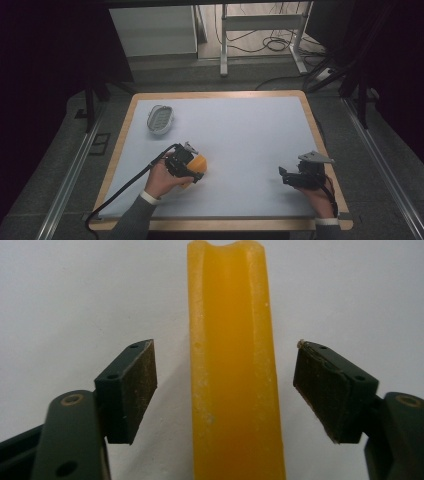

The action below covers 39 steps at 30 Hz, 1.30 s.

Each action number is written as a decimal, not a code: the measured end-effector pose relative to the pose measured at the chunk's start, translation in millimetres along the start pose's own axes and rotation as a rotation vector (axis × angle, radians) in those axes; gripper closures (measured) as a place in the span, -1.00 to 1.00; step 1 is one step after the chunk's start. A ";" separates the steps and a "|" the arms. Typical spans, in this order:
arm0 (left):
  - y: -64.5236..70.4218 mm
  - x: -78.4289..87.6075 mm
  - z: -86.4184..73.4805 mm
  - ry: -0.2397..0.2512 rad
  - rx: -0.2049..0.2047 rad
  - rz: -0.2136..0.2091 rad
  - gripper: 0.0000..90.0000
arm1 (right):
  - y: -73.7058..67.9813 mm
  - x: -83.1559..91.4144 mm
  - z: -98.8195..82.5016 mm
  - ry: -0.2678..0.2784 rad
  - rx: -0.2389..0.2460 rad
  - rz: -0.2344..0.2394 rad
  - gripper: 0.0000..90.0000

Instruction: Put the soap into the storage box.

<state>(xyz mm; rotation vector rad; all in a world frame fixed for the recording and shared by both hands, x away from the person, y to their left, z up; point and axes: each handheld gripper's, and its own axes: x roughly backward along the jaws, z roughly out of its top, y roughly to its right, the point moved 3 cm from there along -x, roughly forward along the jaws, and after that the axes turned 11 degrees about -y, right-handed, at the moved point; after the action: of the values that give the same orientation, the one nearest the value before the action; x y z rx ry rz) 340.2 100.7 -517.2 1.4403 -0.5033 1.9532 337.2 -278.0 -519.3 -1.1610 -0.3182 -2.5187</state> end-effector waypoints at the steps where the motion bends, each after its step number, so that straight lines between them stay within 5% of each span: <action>1: 0.1 -0.4 0.3 0.006 0.003 0.006 -0.34 | 0.2 0.1 -0.1 0.000 0.000 0.000 -0.80; 18: 0.9 -8.1 1.0 -0.001 -0.005 0.015 0.32 | 3.0 0.6 -0.7 0.004 -0.008 -0.012 -0.80; 24: 1.6 -7.8 0.5 0.008 -0.013 0.023 0.35 | 3.3 1.7 -0.4 0.007 -0.008 -0.014 -0.80; 39: -8.5 5.0 -3.0 0.052 0.003 -0.034 0.36 | 6.3 3.4 -0.8 0.013 -0.026 -0.025 -0.80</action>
<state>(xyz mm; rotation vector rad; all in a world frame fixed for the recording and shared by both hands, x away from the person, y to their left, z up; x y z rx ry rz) 343.2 110.1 -514.0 1.3872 -0.4490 1.9601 337.1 -284.7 -516.9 -1.1566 -0.2986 -2.5585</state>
